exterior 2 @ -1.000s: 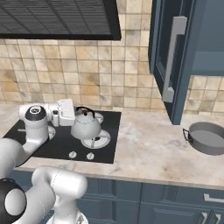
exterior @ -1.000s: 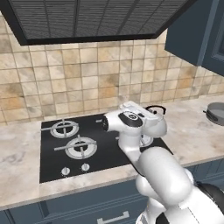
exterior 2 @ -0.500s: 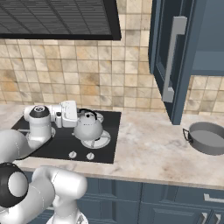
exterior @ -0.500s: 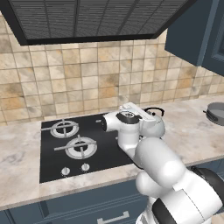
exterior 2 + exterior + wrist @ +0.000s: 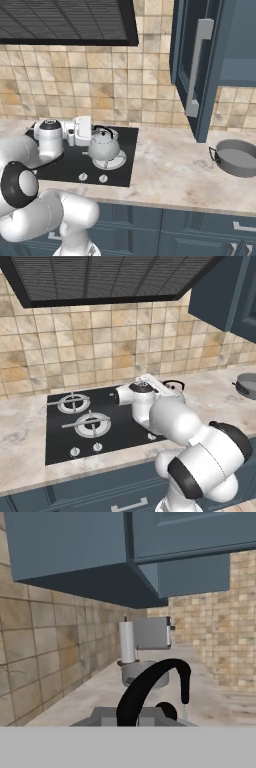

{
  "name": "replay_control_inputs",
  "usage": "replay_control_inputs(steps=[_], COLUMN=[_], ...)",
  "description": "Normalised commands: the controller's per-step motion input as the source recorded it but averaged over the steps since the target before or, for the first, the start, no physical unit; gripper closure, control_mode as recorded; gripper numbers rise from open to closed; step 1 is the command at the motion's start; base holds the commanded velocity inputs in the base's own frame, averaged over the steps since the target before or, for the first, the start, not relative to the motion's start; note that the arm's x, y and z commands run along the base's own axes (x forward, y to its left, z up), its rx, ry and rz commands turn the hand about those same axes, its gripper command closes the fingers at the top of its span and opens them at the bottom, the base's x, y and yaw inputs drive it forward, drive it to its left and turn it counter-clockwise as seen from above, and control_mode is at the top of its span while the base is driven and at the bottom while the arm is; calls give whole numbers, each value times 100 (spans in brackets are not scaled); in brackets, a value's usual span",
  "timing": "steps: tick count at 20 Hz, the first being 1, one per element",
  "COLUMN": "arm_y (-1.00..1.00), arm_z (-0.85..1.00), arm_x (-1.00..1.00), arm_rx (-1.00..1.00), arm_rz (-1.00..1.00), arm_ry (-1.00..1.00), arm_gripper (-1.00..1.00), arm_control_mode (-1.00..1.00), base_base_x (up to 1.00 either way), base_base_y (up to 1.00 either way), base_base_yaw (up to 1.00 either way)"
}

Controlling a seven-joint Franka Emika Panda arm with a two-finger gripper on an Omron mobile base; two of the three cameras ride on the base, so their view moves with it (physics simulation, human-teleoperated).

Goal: Pick the kettle from the cabinet and place it on a stove burner. Then pick the pot from the counter and place it on another stove burner. Finally, turn both burners on.

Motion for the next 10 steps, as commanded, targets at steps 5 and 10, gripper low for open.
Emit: replay_control_inputs(steps=[5, 10], arm_y=[2, 0], arm_z=[-18, -16], arm_x=[13, 6], arm_rx=[0, 0], arm_rz=[-3, 0], arm_ry=[-1, 0], arm_gripper=[100, 100], arm_control_mode=[-100, -100], base_base_x=[0, 0], base_base_y=[0, 0], base_base_yaw=[0, 0])
